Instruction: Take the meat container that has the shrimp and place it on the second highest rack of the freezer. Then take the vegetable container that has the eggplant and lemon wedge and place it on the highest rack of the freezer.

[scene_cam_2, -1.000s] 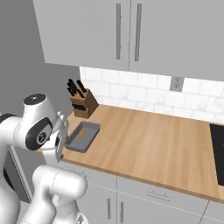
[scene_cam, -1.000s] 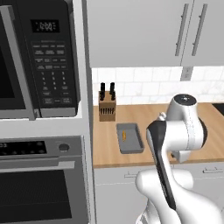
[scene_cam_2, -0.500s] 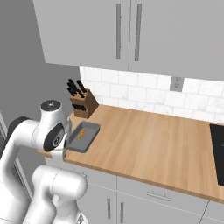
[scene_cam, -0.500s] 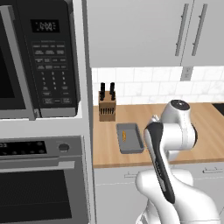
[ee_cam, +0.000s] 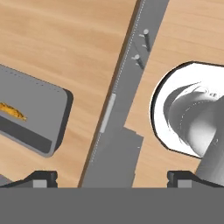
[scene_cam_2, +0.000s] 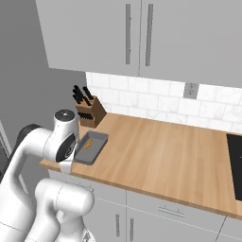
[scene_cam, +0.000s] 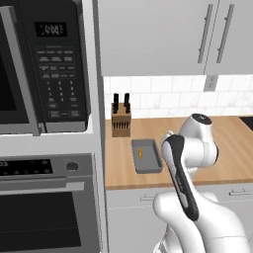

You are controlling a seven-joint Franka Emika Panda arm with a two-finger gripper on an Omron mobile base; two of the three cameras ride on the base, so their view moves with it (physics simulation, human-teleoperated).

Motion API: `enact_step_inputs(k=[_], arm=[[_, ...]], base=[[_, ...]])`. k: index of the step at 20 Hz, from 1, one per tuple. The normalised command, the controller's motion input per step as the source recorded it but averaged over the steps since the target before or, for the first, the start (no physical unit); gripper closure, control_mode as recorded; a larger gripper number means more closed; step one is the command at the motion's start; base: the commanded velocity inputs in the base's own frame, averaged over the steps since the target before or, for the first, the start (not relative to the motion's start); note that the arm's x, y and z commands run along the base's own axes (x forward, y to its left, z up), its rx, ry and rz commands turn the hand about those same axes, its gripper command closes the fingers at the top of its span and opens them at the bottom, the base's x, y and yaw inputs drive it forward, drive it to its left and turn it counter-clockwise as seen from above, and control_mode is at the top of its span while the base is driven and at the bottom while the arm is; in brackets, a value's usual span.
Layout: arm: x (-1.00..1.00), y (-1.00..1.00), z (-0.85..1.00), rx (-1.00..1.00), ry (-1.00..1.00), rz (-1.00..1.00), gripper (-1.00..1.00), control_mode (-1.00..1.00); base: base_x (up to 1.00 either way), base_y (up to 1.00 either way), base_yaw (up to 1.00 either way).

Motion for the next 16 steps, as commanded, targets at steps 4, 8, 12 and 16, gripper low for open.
enact_step_inputs(k=[4,8,12,16], arm=[[0.56,0.25,-0.29,0.00,0.11,0.00,-1.00,-1.00],[0.62,0.00,-0.22,0.00,0.03,0.00,-1.00,-1.00],[0.47,0.00,-0.22,0.04,0.00,0.00,-1.00,-1.00],[0.45,0.00,-0.47,0.02,0.00,0.00,-1.00,-1.00]], base=[[0.00,0.00,0.00],[0.00,0.00,0.00],[0.00,0.00,0.00],[0.00,0.00,0.00]])
